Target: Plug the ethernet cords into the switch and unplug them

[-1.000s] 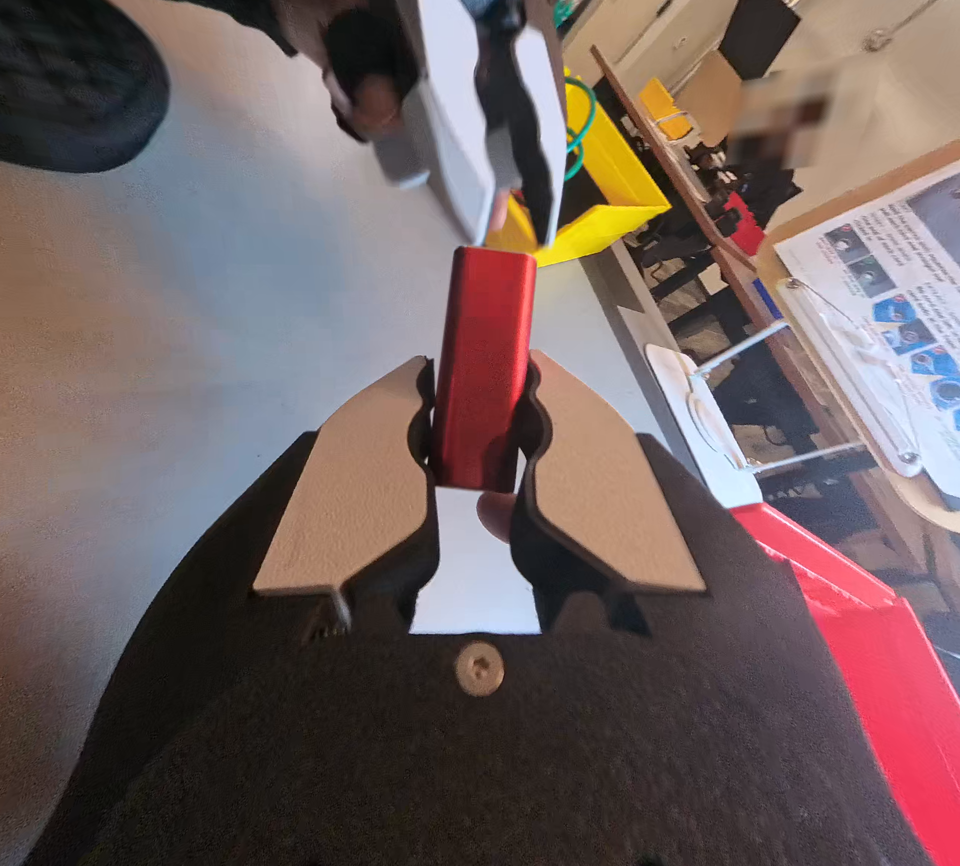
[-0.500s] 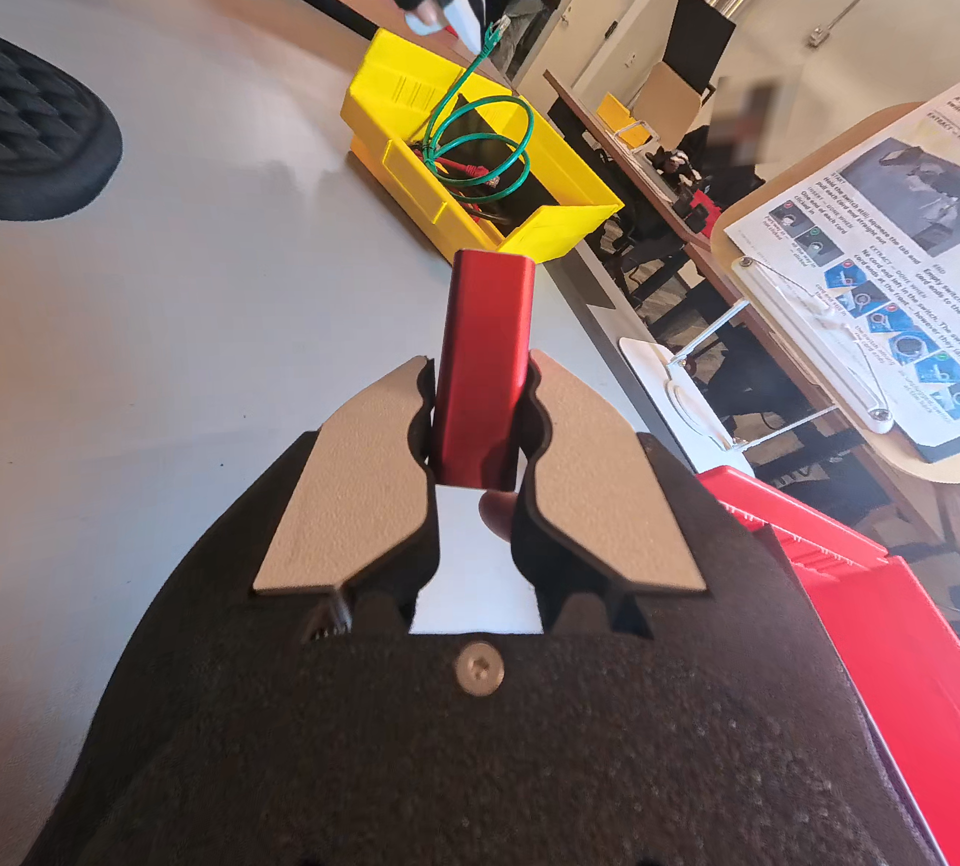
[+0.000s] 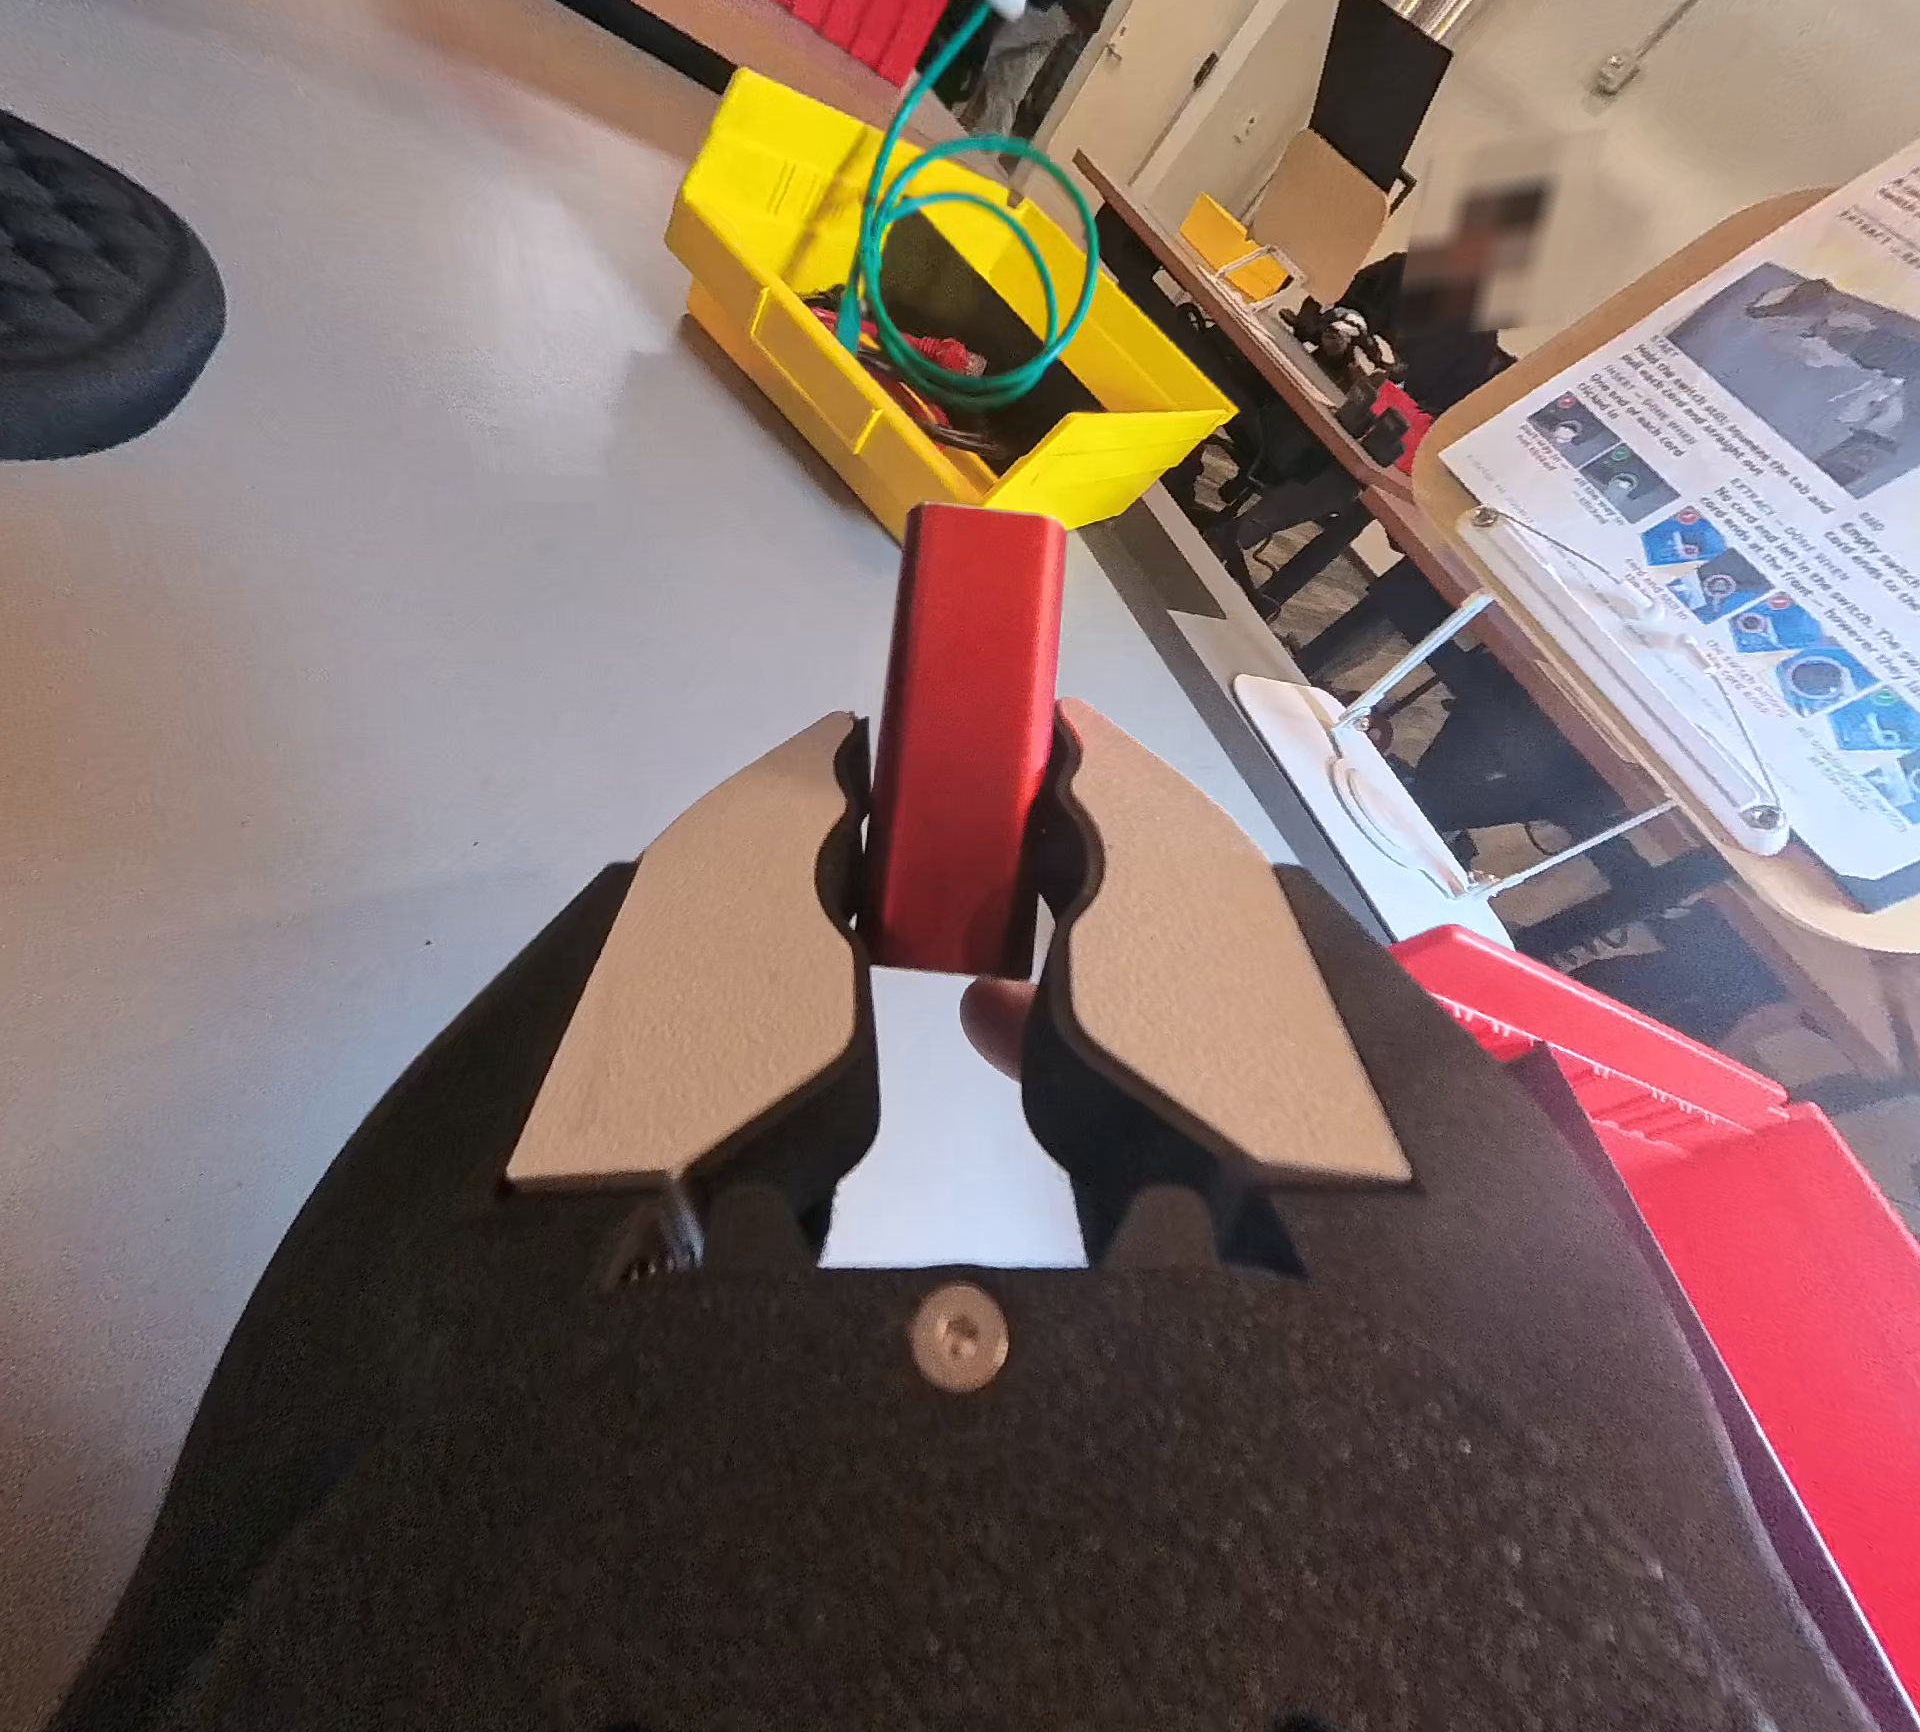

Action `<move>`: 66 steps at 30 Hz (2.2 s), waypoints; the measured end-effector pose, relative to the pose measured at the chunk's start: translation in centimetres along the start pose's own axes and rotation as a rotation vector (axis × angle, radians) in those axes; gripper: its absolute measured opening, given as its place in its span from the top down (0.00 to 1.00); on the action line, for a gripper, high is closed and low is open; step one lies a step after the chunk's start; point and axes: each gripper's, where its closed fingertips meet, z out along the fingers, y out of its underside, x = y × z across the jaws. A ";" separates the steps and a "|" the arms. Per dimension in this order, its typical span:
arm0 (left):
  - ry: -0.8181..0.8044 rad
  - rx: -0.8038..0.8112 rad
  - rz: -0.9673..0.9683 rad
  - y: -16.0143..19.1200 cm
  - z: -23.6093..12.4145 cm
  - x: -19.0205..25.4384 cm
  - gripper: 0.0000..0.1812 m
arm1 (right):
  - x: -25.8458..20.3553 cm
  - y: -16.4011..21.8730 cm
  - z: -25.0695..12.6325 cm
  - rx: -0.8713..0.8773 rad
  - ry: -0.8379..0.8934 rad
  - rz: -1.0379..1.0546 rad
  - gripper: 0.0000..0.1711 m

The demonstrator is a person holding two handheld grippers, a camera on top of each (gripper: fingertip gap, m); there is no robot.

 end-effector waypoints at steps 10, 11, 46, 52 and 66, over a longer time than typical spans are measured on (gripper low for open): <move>0.312 -0.079 0.179 -14.6 -12.7 3.9 0.95 | 1.8 -1.3 -1.2 0.057 0.057 0.047 0.83; 0.407 -0.128 0.187 -14.4 -13.2 6.1 0.95 | 1.9 -1.5 -1.3 0.065 0.063 0.051 0.83; 1.277 0.048 -0.003 -2.9 -4.5 41.6 0.93 | -0.7 4.0 -1.4 -0.169 -0.029 -0.442 0.83; 1.250 -0.149 -0.057 -2.0 -3.5 40.9 0.94 | -1.1 5.5 -1.4 -0.222 -0.043 -0.554 0.83; 1.176 -0.430 0.189 0.0 -3.2 41.6 0.94 | -2.1 6.5 0.0 -0.320 -0.168 -0.804 0.83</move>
